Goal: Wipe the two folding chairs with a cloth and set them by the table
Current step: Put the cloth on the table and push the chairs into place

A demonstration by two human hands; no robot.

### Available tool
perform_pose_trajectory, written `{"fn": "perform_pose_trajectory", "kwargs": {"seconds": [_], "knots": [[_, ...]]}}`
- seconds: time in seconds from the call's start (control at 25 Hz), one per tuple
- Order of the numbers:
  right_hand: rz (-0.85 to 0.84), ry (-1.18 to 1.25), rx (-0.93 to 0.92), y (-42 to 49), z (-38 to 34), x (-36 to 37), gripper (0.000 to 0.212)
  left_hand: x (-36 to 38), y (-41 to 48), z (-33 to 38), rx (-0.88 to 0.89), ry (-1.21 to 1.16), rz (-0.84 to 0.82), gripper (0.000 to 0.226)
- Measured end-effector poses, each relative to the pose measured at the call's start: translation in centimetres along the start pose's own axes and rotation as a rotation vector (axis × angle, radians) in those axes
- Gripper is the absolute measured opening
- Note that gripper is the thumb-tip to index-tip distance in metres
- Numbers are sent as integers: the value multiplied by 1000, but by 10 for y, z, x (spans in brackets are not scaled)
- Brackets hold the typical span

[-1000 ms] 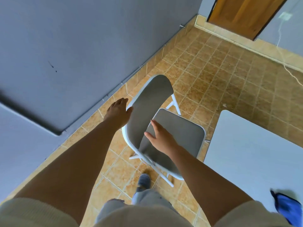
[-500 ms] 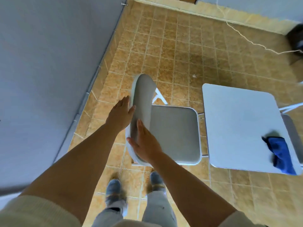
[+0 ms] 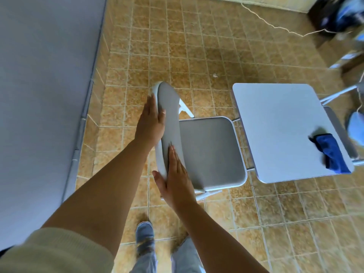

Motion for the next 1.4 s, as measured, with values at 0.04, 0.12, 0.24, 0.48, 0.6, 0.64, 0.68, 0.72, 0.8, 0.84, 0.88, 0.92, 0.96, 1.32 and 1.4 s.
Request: {"fn": "perform_pose_trajectory", "kwargs": {"seconds": [0.04,0.12,0.24,0.48,0.6,0.64,0.68,0.72,0.8,0.84,0.88,0.92,0.96,1.32,1.4], "knots": [[7,-14,-5,1,1,-1,76,0,4,2,5,-12,8,60],[18,-47,-12,5,3,-2,75,2,11,3,3,-53,5,59],[13,-75,-15,6,6,-3,74,6,13,2,21,-75,8,60],[5,-120,-54,10,7,-5,73,9,16,3,47,-72,36,60],[2,-97,-65,16,12,-7,73,11,22,7,46,-55,35,60],[4,-86,-63,19,14,-8,73,13,26,10,46,-48,28,60],[9,-82,-61,21,16,-10,73,15,29,14,49,-41,22,60],[16,-82,-59,24,18,-12,73,17,33,17,51,-37,20,60],[31,-90,-57,29,27,-19,72,23,39,26,56,-42,24,60],[38,-97,-58,30,34,-24,72,28,41,33,59,-50,27,60],[40,-103,-58,31,42,-29,72,33,42,40,59,-58,28,60],[41,-109,-57,32,51,-36,72,40,43,47,59,-61,28,60],[40,-115,-55,32,60,-43,72,47,45,55,58,-60,30,61],[70,-166,-26,44,118,-96,72,95,69,113,58,-21,15,62],[58,-151,-8,45,129,-104,72,104,73,124,53,-16,9,62]]}}
Point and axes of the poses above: each hand's wrist, its own y-axis towards the middle knuckle, its own x-axis out of the palm, z = x × y, the point moved 6 cm from there along y, towards the middle knuckle, and after that the axes turned 7 degrees about -x, right-handed, at the moved point
